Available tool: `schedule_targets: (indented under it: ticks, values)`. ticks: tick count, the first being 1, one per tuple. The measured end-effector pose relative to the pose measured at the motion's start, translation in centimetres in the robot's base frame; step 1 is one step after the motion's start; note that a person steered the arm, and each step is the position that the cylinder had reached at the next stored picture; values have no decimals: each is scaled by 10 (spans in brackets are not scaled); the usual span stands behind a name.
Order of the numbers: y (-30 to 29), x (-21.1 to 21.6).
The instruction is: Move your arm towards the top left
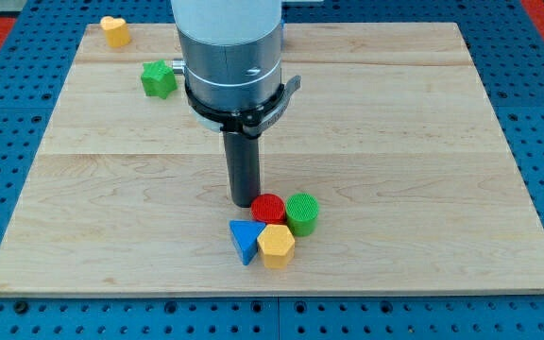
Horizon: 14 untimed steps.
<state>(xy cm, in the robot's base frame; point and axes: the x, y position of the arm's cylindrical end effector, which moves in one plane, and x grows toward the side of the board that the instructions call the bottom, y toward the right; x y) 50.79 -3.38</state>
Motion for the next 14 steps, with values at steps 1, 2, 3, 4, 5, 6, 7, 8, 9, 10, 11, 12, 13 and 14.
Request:
schedule_targets:
  ticks: [1, 2, 3, 4, 5, 6, 7, 8, 9, 10, 11, 12, 13, 14]
  values:
    - [-1, -20]
    - [2, -41]
    - [9, -69]
    - [11, -81]
    - [-9, -83]
    - [-34, -83]
    - [-77, -83]
    - [-111, -83]
    - [-148, -83]
    - [-175, -96]
    - [-187, -123]
    - [-200, -146]
    - [-213, -169]
    - [-212, -192]
